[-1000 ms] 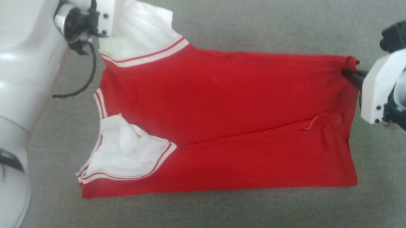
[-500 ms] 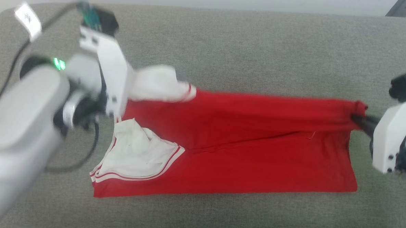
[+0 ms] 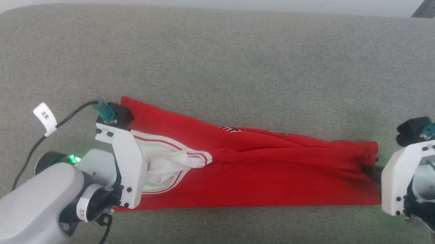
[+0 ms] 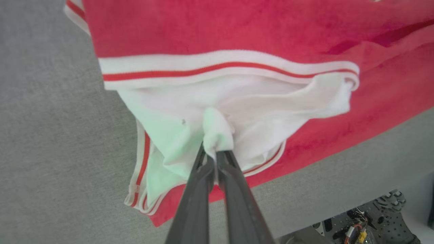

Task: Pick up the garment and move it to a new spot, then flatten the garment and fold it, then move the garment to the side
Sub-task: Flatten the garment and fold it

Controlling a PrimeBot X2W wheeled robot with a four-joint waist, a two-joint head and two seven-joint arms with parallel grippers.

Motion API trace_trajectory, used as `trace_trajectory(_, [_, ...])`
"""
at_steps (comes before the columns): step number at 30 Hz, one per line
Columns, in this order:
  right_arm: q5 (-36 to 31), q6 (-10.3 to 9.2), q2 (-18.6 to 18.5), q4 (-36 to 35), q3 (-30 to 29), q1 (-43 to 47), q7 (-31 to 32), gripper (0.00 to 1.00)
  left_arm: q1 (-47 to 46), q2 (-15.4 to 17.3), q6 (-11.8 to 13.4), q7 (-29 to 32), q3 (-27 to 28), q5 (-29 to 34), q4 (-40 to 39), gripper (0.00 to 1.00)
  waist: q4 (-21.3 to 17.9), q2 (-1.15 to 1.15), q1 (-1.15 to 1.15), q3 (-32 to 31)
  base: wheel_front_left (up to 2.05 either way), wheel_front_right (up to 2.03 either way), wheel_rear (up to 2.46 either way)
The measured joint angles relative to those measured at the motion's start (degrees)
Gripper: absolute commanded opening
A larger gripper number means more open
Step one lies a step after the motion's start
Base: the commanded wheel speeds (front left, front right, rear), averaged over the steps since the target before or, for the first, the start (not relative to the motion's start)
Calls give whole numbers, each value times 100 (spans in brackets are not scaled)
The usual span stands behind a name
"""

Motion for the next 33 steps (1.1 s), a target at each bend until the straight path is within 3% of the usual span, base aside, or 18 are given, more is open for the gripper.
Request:
trace_trajectory(1, [-18, 0, 27, 68, 30, -9, 0, 47, 52, -45, -29, -64, 4, -38, 105, 32, 3, 0, 0, -18, 0, 0, 0])
trace_trajectory(2, [-31, 0, 44, 116, 56, -25, -4, 96, 87, -56, -101, -166, -5, -13, 201, 49, 5, 0, 0, -38, 0, 0, 0])
trace_trajectory(3, [-27, 0, 74, 146, 66, -52, -14, 100, 104, -77, -137, -285, 12, 2, 279, 98, 7, 0, 0, -62, 0, 0, 0])
trace_trajectory(9, [60, 0, 167, 187, -46, -38, -27, 100, 364, -178, -316, -966, 296, -97, 410, 100, 34, 0, 0, -273, 0, 0, 0])
trace_trajectory(20, [2, 0, 257, 65, -815, 321, -102, 100, 1198, 56, -593, -2579, 749, 33, 165, 100, 206, 0, 0, -562, 0, 0, 0])
trace_trajectory(33, [-112, 0, 330, 637, -1078, 375, 174, 100, 2001, -180, -736, -5211, 1467, 388, 789, 100, 612, 0, 0, -491, 0, 0, 0])
